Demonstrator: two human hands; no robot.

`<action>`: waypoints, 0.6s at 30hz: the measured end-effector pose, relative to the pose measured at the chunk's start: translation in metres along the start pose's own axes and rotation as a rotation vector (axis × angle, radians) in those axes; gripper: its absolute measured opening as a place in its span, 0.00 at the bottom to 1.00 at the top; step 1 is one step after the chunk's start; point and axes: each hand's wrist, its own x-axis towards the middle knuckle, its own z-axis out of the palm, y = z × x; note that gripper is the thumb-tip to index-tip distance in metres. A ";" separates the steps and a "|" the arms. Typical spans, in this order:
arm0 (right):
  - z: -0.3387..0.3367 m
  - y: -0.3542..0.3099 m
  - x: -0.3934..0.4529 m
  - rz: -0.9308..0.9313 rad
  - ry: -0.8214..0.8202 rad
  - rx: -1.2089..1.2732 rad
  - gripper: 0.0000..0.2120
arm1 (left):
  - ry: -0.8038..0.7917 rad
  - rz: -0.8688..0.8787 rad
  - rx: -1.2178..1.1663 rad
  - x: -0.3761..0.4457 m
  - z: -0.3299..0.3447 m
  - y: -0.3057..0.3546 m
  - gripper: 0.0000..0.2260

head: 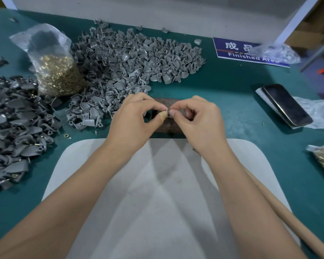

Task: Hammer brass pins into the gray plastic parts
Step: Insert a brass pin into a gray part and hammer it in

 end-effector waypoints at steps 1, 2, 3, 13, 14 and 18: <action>0.000 0.000 0.000 0.000 -0.006 -0.003 0.04 | 0.001 0.001 0.010 0.000 0.000 0.001 0.04; -0.001 0.000 0.001 -0.001 -0.014 -0.005 0.04 | 0.001 0.002 0.018 0.000 0.000 0.002 0.04; -0.001 -0.001 0.001 -0.003 -0.022 -0.006 0.05 | 0.002 0.002 0.024 -0.001 0.000 0.002 0.04; -0.005 -0.003 0.002 0.054 -0.092 0.092 0.06 | 0.028 -0.018 0.149 -0.004 -0.001 0.005 0.04; -0.004 -0.003 0.002 0.054 -0.085 0.103 0.07 | 0.031 -0.019 0.156 -0.004 -0.001 0.005 0.04; -0.004 -0.005 0.001 0.007 -0.048 0.090 0.12 | 0.043 -0.001 0.176 -0.003 -0.001 0.004 0.04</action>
